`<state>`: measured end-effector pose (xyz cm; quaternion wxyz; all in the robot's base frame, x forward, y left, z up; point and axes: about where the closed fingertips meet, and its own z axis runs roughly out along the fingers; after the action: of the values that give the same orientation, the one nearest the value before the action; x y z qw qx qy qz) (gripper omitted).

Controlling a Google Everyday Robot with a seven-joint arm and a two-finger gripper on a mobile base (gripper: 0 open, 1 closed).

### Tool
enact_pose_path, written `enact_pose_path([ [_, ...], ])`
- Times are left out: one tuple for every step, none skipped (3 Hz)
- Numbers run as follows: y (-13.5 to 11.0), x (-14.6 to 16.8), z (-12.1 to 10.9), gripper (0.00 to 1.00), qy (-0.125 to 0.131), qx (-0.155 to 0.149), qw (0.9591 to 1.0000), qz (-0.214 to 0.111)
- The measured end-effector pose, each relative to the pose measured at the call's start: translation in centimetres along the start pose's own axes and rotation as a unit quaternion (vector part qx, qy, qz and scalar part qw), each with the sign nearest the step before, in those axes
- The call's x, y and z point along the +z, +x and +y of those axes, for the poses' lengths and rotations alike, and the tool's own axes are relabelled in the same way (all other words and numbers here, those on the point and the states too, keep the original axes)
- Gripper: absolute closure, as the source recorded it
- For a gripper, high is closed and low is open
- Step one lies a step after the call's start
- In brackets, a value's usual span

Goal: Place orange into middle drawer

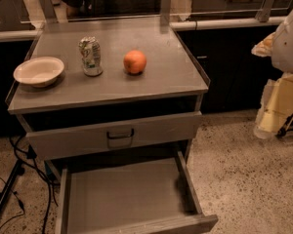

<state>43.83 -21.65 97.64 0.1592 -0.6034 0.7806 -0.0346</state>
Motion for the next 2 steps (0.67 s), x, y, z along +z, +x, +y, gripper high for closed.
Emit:
enact_pose_path([
  [-0.9, 0.0, -0.3, 0.00, 0.002, -0.007, 1.0000, -0.002],
  [-4.5, 0.2, -0.9, 0.00, -0.001, -0.046, 0.9988, -0.013],
])
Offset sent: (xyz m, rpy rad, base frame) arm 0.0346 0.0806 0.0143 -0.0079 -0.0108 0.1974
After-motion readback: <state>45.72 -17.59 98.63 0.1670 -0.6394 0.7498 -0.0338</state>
